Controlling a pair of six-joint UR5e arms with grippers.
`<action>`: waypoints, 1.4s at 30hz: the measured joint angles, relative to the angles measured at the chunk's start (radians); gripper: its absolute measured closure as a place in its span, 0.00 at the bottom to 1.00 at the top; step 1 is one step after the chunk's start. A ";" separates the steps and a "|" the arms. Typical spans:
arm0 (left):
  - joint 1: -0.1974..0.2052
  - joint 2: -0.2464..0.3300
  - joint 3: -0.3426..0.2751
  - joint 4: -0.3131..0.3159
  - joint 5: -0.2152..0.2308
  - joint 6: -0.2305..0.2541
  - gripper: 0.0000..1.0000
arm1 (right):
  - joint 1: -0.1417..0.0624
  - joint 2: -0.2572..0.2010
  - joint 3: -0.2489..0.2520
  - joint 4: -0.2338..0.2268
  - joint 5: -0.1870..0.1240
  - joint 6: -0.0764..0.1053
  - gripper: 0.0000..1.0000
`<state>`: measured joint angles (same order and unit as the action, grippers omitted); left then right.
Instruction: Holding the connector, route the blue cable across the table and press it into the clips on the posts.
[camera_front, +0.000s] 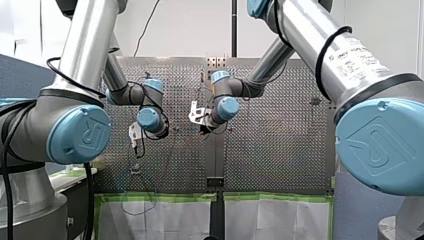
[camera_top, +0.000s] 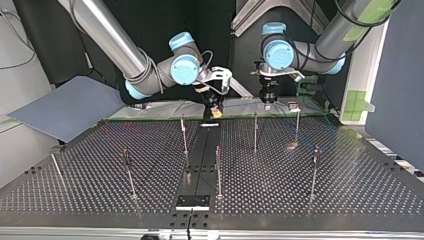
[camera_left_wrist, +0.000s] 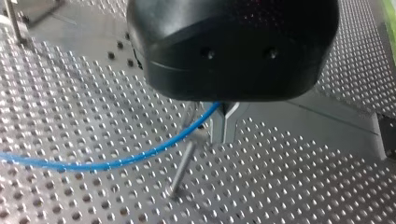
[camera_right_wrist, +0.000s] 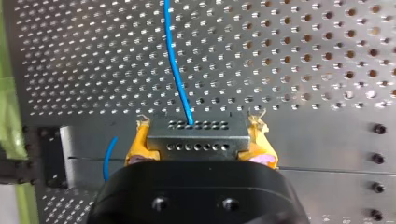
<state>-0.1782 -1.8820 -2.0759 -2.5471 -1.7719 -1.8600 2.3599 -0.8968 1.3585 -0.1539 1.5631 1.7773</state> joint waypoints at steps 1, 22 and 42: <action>0.004 -0.006 0.002 0.000 0.000 0.000 1.00 | -0.003 0.000 -0.006 -0.001 -0.007 0.002 1.00; 0.062 -0.110 0.129 -0.004 0.060 -0.010 1.00 | -0.056 0.005 -0.023 -0.002 -0.049 0.009 1.00; 0.119 -0.148 0.232 -0.009 0.093 -0.027 1.00 | -0.105 0.006 -0.041 -0.007 -0.049 0.008 1.00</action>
<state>-0.0591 -2.0300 -1.8439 -2.5564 -1.6794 -1.8865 2.2551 -0.8903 1.3173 -0.1612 1.5140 1.7848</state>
